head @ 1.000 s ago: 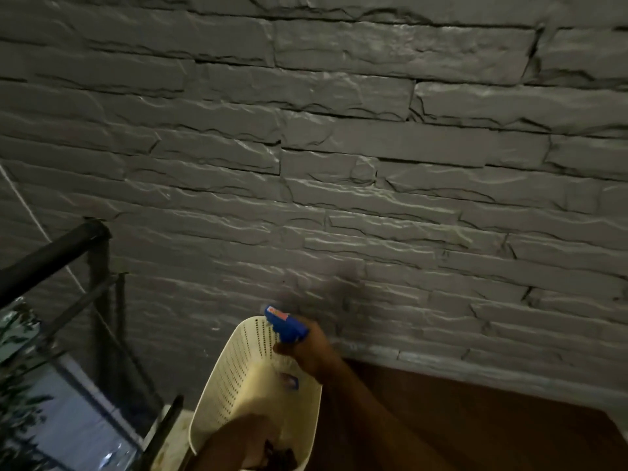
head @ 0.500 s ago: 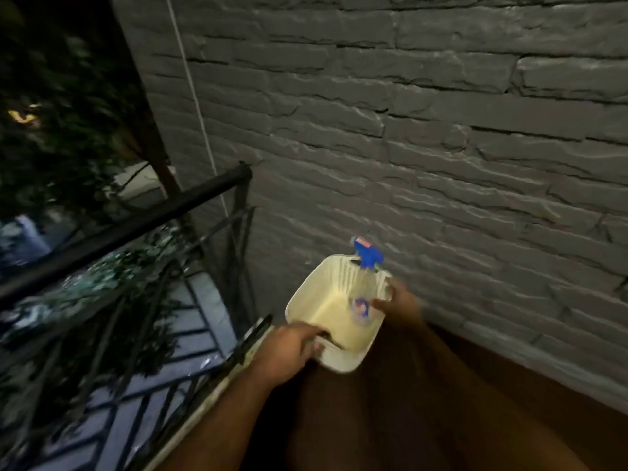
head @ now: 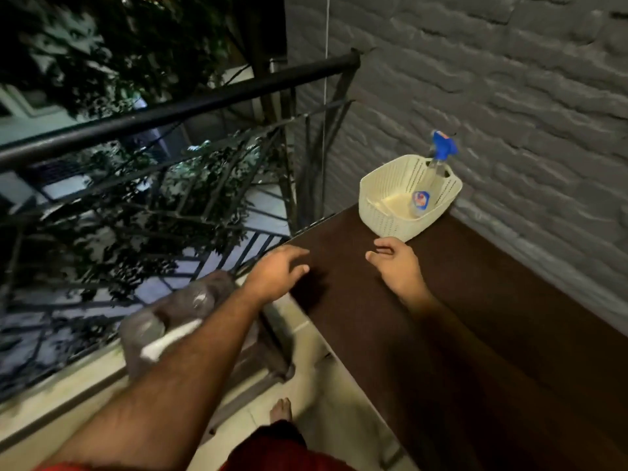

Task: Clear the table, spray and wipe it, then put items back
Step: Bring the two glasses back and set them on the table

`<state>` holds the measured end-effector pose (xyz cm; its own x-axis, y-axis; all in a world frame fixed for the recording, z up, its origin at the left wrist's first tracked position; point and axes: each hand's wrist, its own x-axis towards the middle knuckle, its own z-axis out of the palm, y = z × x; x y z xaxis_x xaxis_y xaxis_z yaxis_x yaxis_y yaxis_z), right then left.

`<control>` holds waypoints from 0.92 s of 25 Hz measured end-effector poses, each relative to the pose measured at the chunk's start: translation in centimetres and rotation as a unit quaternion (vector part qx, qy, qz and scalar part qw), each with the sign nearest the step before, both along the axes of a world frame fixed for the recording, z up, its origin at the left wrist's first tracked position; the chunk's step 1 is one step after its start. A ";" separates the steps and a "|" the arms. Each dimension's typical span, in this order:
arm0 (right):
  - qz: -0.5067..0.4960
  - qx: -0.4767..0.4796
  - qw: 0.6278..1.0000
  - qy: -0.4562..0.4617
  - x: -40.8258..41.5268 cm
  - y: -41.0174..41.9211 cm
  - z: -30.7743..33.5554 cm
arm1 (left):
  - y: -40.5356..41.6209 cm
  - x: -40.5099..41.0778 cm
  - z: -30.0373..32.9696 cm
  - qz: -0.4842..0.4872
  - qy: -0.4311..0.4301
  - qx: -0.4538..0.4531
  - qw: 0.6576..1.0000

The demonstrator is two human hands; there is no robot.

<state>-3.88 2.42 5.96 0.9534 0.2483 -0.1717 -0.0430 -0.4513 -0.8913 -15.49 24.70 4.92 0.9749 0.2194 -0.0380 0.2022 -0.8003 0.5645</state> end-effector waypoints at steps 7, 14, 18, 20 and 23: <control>0.160 -0.035 0.986 -0.006 -8.5 9.1 -2.6 | 6.2 -13.6 -3.4 0.150 0.069 -0.048 0.985; 0.282 -0.127 0.951 -0.012 -15.1 23.8 -5.7 | 17.9 -24.0 -6.8 0.256 0.121 -0.058 0.957; 0.368 -0.223 0.886 -0.173 -16.7 32.0 -8.7 | 25.5 -25.8 -9.7 0.285 0.145 -0.063 0.946; 0.391 -0.247 0.876 -0.134 -16.7 35.1 -10.2 | 28.8 -25.5 -11.4 0.289 0.167 -0.068 0.940; 0.400 -0.238 0.877 -0.117 -15.9 38.0 -13.5 | 32.4 -24.3 -14.5 0.290 0.207 -0.073 0.932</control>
<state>-19.75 40.42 -7.56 0.5295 0.8071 -0.2612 0.6159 -0.5775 -0.5359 -39.80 57.13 -9.63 0.5893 0.6675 -0.4552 0.8011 -0.4102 0.4358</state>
